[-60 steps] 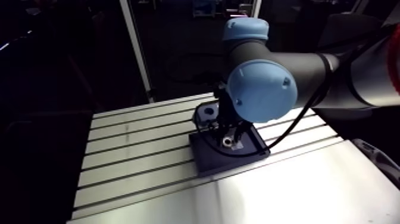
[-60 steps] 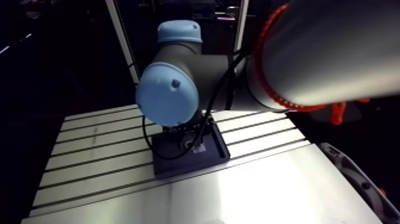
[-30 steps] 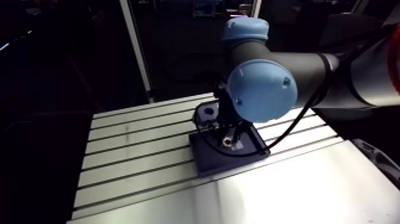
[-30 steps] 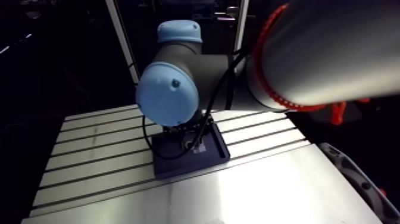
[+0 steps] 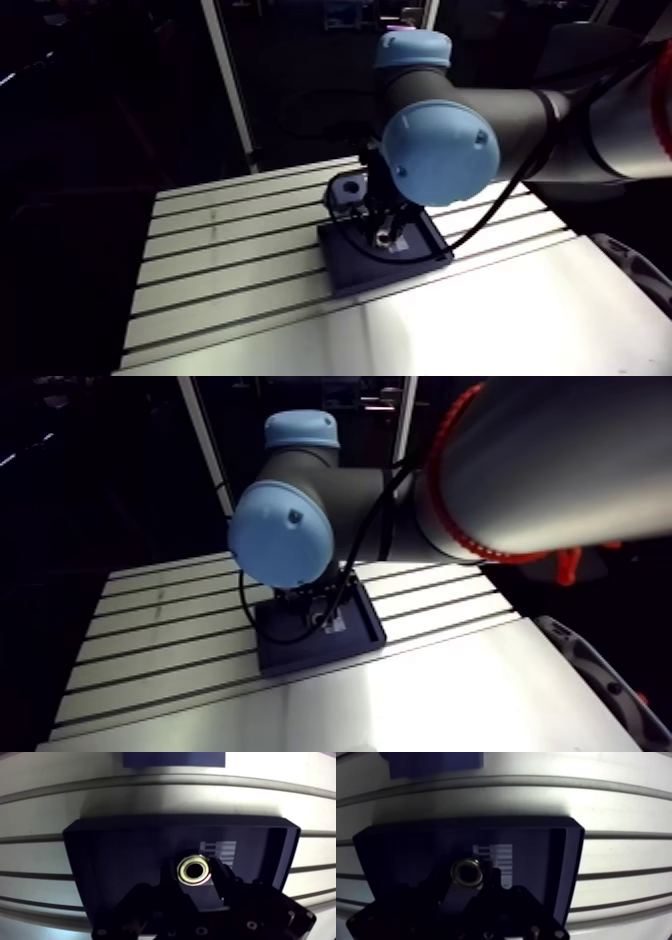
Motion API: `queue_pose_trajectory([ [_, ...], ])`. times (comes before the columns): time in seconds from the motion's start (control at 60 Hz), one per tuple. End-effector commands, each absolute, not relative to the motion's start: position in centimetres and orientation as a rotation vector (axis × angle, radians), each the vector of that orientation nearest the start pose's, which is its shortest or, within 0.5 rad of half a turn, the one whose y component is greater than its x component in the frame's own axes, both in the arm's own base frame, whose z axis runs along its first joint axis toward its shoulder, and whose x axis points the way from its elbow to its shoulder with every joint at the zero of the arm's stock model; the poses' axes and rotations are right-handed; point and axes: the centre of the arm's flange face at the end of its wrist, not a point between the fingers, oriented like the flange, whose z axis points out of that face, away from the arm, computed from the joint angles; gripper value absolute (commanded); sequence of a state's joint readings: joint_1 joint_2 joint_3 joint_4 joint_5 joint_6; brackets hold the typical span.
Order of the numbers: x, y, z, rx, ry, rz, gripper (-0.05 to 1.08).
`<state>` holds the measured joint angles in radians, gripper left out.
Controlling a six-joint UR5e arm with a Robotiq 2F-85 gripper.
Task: Pick up the bearing and press it into the housing until flush.
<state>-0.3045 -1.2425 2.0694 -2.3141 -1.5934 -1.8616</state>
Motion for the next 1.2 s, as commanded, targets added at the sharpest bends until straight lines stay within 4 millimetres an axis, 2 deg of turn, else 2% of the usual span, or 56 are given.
queue_pose_trajectory([
  [0.017,-51.0,2.3,16.9,0.021,3.055,-0.005,0.52],
  [0.3,-51.0,2.3,17.1,0.019,3.059,-0.003,0.54],
  [0.517,-51.0,2.3,17.5,0.019,3.064,-0.001,0.63],
  [0.733,-51.3,2.4,18.3,0.016,3.069,0.007,0.66],
  [0.933,-51.7,2.6,20.3,0.015,3.059,0.026,0.67],
  [0.967,-52.1,2.5,21.6,0.013,3.062,0.028,0.67],
  [1.033,-52.5,2.6,22.7,0.011,3.073,0.034,0.67],
  [1.2,-53.9,2.8,24.1,0.01,3.099,0.044,0.68],
])
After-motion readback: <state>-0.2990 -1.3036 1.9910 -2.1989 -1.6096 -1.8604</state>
